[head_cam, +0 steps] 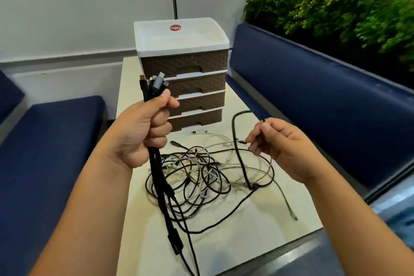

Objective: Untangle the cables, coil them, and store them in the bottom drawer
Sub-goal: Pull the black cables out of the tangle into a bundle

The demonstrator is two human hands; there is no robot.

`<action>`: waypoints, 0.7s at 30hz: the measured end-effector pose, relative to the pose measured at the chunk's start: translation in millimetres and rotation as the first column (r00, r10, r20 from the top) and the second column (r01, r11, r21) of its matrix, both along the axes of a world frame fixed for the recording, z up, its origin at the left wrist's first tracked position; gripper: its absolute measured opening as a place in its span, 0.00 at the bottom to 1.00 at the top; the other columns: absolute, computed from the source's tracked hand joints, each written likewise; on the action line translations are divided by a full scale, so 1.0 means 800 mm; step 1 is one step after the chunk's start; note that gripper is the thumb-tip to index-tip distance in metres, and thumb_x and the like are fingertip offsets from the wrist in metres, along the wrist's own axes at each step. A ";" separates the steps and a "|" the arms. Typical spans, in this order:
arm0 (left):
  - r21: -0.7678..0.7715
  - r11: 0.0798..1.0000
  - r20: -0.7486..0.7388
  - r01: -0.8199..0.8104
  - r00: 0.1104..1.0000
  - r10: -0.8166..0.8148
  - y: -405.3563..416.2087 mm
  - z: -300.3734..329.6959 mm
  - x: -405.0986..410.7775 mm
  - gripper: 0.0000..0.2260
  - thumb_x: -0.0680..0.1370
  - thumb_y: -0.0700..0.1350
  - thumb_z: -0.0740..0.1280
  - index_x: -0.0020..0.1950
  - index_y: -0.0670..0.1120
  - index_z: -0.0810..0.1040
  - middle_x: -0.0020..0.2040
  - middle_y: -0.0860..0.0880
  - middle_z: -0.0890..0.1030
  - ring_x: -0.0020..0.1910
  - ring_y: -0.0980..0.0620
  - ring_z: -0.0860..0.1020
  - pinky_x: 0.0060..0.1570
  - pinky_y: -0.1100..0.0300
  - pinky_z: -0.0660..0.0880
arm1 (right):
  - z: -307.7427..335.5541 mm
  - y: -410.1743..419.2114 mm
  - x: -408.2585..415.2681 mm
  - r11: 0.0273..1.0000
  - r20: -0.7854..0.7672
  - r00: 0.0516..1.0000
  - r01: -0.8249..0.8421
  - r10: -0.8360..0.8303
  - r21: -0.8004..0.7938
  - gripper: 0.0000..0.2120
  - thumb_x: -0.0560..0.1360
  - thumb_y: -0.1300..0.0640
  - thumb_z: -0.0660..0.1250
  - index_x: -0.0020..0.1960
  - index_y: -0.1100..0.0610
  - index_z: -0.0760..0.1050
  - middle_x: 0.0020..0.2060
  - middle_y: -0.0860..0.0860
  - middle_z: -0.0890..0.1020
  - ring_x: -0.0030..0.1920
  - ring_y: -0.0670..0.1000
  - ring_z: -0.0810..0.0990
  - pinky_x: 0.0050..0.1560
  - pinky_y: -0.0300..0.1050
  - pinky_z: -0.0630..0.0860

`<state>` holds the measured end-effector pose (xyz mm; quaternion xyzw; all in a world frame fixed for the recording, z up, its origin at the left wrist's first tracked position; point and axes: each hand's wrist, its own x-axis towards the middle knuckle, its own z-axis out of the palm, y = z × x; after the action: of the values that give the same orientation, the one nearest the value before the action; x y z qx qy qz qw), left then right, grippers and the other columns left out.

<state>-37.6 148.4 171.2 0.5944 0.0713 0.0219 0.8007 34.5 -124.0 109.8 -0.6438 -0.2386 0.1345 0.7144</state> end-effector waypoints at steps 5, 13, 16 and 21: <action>0.020 1.000 0.006 -0.013 1.000 0.013 -0.027 0.011 -0.024 0.10 0.78 0.53 0.63 0.42 0.48 0.76 0.24 0.56 0.56 0.21 0.60 0.54 0.20 0.69 0.50 | 0.042 -0.015 -0.017 0.975 0.089 0.995 -0.052 0.033 0.218 0.13 0.82 0.55 0.55 0.46 0.59 0.75 0.36 0.54 0.79 0.33 0.53 0.72 0.37 0.42 0.71; 0.062 0.996 0.021 -0.068 0.998 0.067 -0.094 0.022 -0.070 0.12 0.77 0.55 0.63 0.42 0.49 0.76 0.25 0.55 0.56 0.21 0.60 0.53 0.21 0.68 0.49 | 0.005 -0.082 -0.033 0.840 0.019 0.979 -0.164 0.203 -0.517 0.11 0.81 0.55 0.62 0.47 0.57 0.80 0.35 0.55 0.83 0.31 0.51 0.73 0.33 0.41 0.71; 0.060 0.993 0.039 -0.105 0.994 0.103 -0.127 0.021 -0.082 0.14 0.76 0.59 0.62 0.41 0.50 0.74 0.24 0.56 0.57 0.21 0.60 0.54 0.20 0.68 0.49 | -0.023 -0.104 -0.045 0.693 -0.103 0.953 -0.279 0.286 -0.664 0.10 0.81 0.55 0.63 0.48 0.58 0.80 0.39 0.55 0.85 0.32 0.52 0.78 0.35 0.45 0.74; 0.033 0.985 0.075 -0.167 0.984 0.164 -0.168 0.022 -0.104 0.15 0.79 0.59 0.60 0.38 0.51 0.72 0.24 0.56 0.57 0.21 0.60 0.54 0.19 0.68 0.51 | -0.074 -0.118 -0.069 0.524 -0.221 0.908 -0.390 0.356 -0.757 0.09 0.81 0.56 0.63 0.51 0.61 0.78 0.41 0.56 0.85 0.32 0.53 0.81 0.35 0.45 0.75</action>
<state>-121.1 14.3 188.4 0.6008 0.0911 0.1112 0.7864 -20.5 -218.2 50.6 -0.8217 -0.2729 0.3871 0.3171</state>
